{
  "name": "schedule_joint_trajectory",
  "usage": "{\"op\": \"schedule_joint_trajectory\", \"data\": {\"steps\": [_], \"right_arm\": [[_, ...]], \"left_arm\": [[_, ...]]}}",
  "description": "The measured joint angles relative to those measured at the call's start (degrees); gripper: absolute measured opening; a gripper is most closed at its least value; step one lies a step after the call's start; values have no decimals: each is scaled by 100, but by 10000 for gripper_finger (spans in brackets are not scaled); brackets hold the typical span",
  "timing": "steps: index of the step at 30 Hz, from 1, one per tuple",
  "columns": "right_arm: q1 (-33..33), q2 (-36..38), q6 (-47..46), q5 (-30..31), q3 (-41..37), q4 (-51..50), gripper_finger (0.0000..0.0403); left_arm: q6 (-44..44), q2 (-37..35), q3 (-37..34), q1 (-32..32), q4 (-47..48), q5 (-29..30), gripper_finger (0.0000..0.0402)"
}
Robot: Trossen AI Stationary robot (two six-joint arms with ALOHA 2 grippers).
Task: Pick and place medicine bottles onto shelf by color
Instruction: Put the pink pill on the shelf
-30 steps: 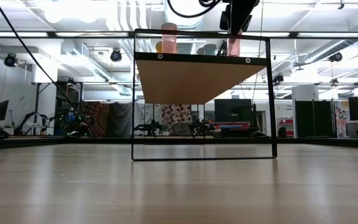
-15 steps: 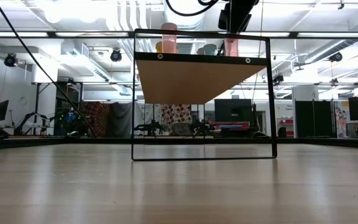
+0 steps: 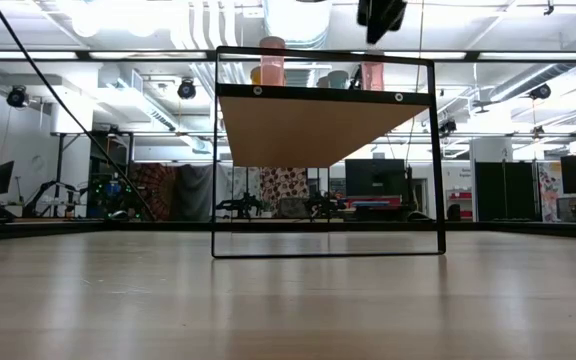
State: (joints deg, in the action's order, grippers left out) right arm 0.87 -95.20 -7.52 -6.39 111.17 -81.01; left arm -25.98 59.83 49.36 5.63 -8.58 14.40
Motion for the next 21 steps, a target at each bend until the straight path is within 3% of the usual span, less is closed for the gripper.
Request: {"op": "schedule_joint_trajectory", "data": {"steps": [5,10,21], "right_arm": [[127,276,-661,26,5,-186,192],[643,684,-1654,176,-528,56,192],[2143,1408,-5406,497,-2214,56,192]], "left_arm": [[31,0,-2,0,2,-1,0],[169,0,-2,9,2,-10,0],[180,-8,0,50,2,-32,0]]}}
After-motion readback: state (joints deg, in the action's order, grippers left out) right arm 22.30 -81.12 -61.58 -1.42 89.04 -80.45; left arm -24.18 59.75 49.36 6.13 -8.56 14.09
